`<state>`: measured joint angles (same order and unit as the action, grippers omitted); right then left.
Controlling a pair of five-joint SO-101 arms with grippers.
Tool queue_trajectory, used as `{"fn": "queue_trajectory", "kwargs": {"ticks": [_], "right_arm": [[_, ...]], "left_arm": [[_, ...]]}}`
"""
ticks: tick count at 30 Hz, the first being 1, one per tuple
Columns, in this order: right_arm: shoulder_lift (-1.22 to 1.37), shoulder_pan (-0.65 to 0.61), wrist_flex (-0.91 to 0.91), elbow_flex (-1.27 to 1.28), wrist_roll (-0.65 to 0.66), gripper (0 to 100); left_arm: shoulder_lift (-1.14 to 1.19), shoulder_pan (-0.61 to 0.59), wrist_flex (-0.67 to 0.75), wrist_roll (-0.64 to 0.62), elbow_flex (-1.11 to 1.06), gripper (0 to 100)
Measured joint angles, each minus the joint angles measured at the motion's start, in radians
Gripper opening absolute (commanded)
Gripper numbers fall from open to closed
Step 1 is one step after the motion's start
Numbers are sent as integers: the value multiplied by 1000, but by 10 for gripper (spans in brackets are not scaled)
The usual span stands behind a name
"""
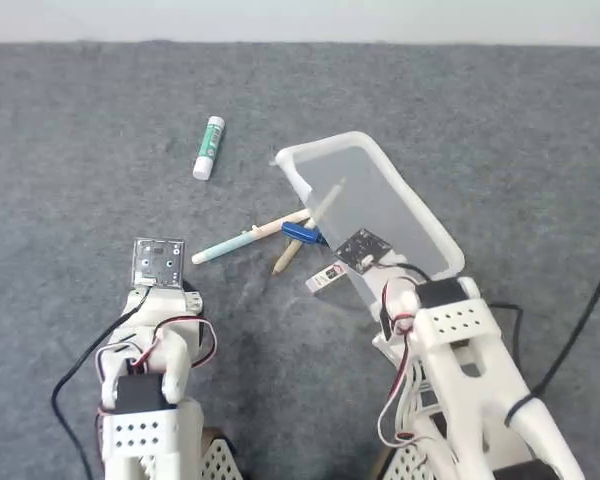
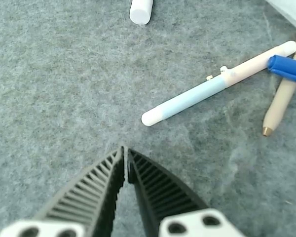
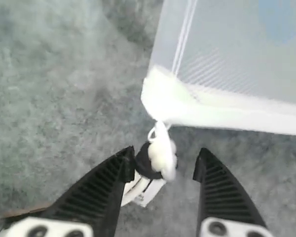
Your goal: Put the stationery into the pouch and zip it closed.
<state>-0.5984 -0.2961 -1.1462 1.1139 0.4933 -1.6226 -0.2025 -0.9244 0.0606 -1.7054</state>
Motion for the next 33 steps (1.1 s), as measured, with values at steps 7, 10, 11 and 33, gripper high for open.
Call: {"fn": "queue_trajectory", "kwargs": {"ticks": [7, 10, 11, 33], "right_arm": [[0, 0, 83, 17, -2, 5], [-12, 0, 91, 17, 0, 7], [-32, 0, 91, 17, 0, 7], [-548, -57, -114, -175, 0, 7]], "left_arm": [[0, 0, 0, 0, 0, 13], [0, 0, 0, 0, 0, 13], [0, 0, 0, 0, 0, 23], [0, -55, 0, 0, 15, 175]]}}
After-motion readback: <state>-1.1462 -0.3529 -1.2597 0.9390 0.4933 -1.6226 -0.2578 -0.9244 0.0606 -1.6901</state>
